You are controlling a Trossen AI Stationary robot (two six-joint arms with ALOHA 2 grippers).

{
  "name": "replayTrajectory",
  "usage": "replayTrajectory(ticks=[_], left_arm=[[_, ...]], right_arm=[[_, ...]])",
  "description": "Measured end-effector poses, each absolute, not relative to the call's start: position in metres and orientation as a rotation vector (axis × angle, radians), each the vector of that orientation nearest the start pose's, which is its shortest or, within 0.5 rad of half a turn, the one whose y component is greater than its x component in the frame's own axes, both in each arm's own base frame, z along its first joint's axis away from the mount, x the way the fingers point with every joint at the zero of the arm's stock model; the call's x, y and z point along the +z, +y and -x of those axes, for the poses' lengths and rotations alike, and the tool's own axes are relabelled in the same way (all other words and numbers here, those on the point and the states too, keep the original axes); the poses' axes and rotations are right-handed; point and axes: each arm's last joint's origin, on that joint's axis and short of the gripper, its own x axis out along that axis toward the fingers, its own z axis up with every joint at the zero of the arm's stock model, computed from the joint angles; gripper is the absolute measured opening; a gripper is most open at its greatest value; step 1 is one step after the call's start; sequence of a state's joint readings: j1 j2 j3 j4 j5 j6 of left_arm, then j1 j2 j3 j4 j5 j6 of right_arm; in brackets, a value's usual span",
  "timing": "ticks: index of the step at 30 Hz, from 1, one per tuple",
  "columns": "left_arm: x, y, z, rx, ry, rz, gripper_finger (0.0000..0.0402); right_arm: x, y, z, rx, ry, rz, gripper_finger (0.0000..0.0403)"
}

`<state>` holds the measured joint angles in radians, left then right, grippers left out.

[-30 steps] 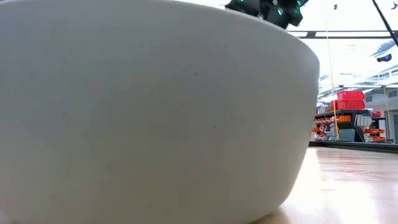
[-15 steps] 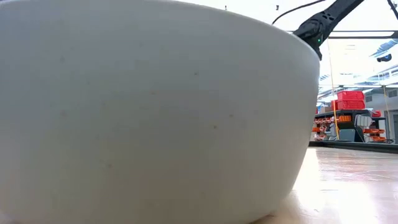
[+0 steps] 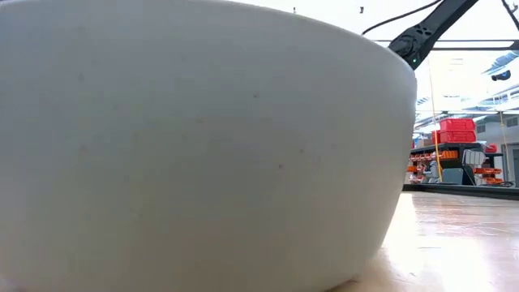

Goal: Nest bowls inside each other
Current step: Stack the yellow bowl on top of the dark blue bowl

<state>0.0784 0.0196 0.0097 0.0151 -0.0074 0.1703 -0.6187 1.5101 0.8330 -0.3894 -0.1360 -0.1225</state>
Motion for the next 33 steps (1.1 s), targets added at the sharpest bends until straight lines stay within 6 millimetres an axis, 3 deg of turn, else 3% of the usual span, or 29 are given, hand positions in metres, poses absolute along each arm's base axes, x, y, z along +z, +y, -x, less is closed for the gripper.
replayTrajectory(ticks=[11,14,17,19,25,33], left_arm=[[0.167,0.008,-0.098,0.086,0.003,-0.169,0.0275],[0.167,0.008,-0.098,0.086,0.003,-0.169,0.0275],[0.167,0.008,-0.098,0.086,0.003,-0.169,0.0275],[0.166,0.008,-0.098,0.086,0.004,-0.169,0.0275],[0.166,0.008,-0.098,0.086,0.004,-0.169,0.0275],[0.166,0.008,-0.098,0.087,0.005,-0.169,0.0275]], right_arm=[[0.143,-0.162,-0.242,-0.358,1.09,-0.328,0.0163],[0.141,-0.161,-0.244,-0.363,1.097,-0.333,0.0114],[0.141,-0.157,-0.247,-0.361,1.096,-0.327,0.003],[0.143,-0.152,-0.251,-0.365,1.095,-0.296,0.0012],[0.153,-0.115,-0.271,-0.353,1.109,-0.202,0.0004],[0.213,-0.027,-0.303,-0.245,0.987,-0.066,0.0002]])
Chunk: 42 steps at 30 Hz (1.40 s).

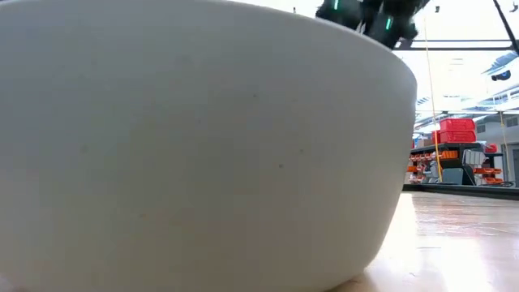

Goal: Nest bowls inside each other
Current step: Stack the yellow bowl on top of the dark blue bowl

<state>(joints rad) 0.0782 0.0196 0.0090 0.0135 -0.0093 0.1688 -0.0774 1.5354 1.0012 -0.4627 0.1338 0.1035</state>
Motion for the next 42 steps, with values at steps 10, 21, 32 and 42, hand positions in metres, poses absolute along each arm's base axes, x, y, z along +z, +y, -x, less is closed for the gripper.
replayTrajectory(ticks=[10,21,32,42], left_arm=[[0.166,0.008,-0.098,0.09,0.004,-0.169,0.0275],[0.166,0.008,-0.098,0.093,0.005,-0.167,0.0275],[0.166,0.008,-0.098,0.093,0.005,-0.157,0.0275],[0.166,0.008,-0.098,0.093,0.004,-0.133,0.0275]], right_arm=[[0.275,0.107,-0.325,0.009,0.777,-0.113,0.0001],[0.25,0.208,-0.371,0.12,0.879,-0.114,0.0001],[0.235,0.251,-0.396,0.211,0.98,-0.116,0.0001],[0.219,0.266,-0.402,0.245,0.953,-0.16,0.0001]])
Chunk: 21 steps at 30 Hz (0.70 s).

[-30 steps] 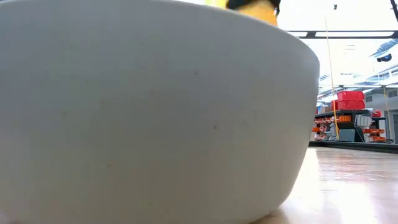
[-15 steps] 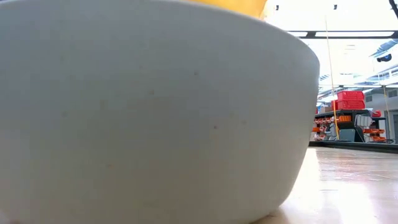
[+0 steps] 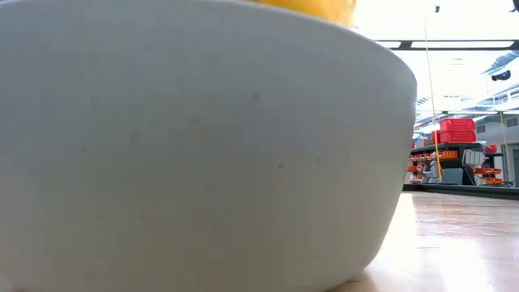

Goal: Nest bowls inside each other
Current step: Stack the yellow bowl on top of the dark blue bowl

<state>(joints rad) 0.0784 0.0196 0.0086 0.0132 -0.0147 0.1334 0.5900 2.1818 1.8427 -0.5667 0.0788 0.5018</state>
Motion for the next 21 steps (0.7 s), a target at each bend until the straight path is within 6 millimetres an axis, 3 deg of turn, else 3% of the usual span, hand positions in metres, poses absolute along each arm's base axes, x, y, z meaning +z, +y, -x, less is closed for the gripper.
replayTrajectory(ticks=[9,14,21], left_arm=[[0.165,0.008,-0.099,0.09,0.023,-0.116,0.0275],[0.162,0.008,-0.101,0.087,0.051,-0.114,0.0275],[0.16,0.008,-0.103,0.088,0.076,-0.119,0.0275]], right_arm=[[0.179,0.264,-0.413,0.258,1.054,-0.173,0.0001],[0.175,0.26,-0.414,0.244,1.08,-0.166,0.0006],[0.174,0.253,-0.417,0.239,1.104,-0.169,0.0102]])
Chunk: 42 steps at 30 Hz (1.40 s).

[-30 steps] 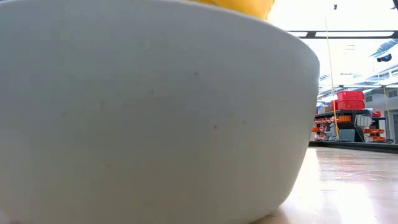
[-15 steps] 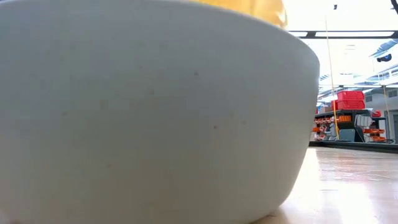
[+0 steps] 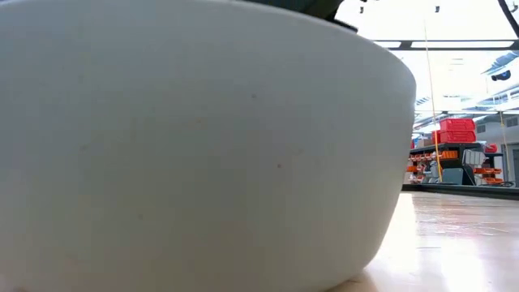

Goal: Nest bowls inside each other
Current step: Stack the yellow bowl on top of the dark blue bowl, then stack the red bowl on on top the yellow bowl

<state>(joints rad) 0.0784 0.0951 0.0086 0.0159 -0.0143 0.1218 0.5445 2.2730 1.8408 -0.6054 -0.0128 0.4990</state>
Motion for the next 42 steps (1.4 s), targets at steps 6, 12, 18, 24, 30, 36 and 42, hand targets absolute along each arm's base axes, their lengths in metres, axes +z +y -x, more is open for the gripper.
replayTrajectory(ticks=[6,12,18,24,30,36,42], left_arm=[[0.16,0.008,-0.103,0.088,0.075,-0.121,0.0275],[0.16,0.008,-0.103,0.088,0.076,-0.121,0.0275],[0.16,0.008,-0.103,0.088,0.075,-0.117,0.0275],[0.16,0.008,-0.103,0.089,0.074,-0.11,0.0275],[0.16,0.008,-0.103,0.089,0.076,-0.109,0.0275],[0.16,0.009,-0.102,0.095,0.076,-0.115,0.0275],[0.16,0.009,-0.102,0.091,0.078,-0.145,0.0275]], right_arm=[[0.177,0.246,-0.418,0.239,1.149,-0.155,0.0182],[0.208,0.249,-0.42,0.222,1.135,-0.114,0.0215],[0.242,0.253,-0.42,0.132,1.038,-0.026,0.0203],[0.241,0.234,-0.429,0.037,0.996,0.117,0.0086],[0.24,0.186,-0.455,-0.013,0.954,0.289,0.0017],[0.241,0.099,-0.485,-0.056,0.967,0.229,0.01],[0.236,0.029,-0.497,0.035,0.969,0.081,0.0195]])
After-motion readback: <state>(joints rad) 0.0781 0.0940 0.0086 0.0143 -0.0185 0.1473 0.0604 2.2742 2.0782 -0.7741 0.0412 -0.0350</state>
